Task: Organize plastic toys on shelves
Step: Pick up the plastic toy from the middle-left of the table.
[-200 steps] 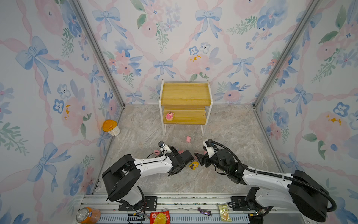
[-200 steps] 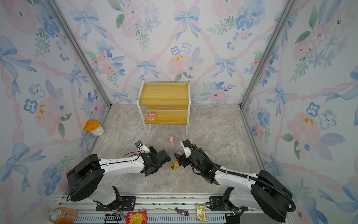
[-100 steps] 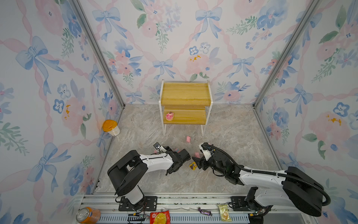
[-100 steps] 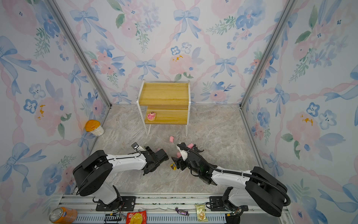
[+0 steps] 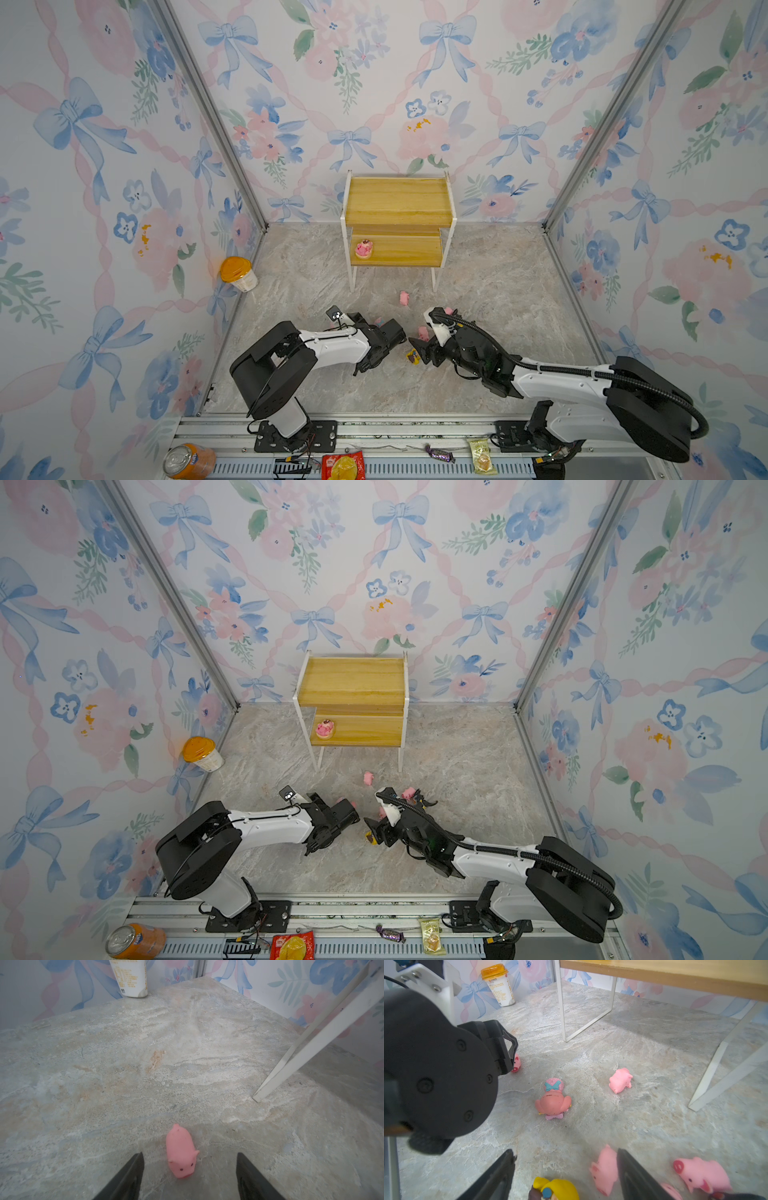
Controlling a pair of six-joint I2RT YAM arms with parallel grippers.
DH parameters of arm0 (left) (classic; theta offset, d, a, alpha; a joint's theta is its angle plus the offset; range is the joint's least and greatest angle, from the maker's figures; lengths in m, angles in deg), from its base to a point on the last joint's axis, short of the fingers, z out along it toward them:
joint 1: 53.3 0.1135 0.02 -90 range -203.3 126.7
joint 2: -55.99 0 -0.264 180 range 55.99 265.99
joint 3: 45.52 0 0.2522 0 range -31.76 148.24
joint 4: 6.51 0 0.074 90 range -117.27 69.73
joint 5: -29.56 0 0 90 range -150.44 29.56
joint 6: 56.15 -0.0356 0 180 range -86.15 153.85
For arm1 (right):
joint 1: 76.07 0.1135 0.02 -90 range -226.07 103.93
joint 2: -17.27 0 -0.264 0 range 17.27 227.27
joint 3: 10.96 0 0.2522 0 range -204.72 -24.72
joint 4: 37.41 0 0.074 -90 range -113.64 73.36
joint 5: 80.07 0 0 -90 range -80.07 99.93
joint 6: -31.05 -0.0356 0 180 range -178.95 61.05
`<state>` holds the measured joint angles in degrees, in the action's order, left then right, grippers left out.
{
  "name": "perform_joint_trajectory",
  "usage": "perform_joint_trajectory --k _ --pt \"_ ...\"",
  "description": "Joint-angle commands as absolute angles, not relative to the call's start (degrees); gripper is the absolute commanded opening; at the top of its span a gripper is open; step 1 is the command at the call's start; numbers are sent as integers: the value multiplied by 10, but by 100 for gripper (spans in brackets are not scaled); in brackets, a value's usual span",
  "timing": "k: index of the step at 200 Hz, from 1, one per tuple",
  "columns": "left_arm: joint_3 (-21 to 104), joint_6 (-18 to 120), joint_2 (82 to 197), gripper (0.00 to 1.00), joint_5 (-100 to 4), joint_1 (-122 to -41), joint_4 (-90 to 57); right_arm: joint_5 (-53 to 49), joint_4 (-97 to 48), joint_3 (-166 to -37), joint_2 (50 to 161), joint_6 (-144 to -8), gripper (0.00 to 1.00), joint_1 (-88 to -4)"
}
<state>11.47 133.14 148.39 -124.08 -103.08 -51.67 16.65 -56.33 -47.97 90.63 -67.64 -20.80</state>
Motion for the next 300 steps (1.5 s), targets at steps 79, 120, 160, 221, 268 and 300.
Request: perform_joint_trajectory --k 79,120,160,221,268,300 --pt "146 1340 1551 69 -1260 -1026 -531 169 -578 -479 878 -677 79 -199" --pt "148 1358 1572 65 -1257 -1022 -531 169 -584 -476 880 -676 79 -199" --pt "138 1378 1589 65 -1249 -1017 -530 165 -592 -473 884 -678 79 -200" --pt "140 1382 1606 58 -1252 -1004 -528 158 -603 -477 905 -677 79 -198" --pt "153 1387 1633 57 -1248 -995 -527 156 -606 -479 917 -676 79 -198" --pt "166 1382 1652 57 -1244 -992 -525 153 -608 -481 923 -675 79 -198"
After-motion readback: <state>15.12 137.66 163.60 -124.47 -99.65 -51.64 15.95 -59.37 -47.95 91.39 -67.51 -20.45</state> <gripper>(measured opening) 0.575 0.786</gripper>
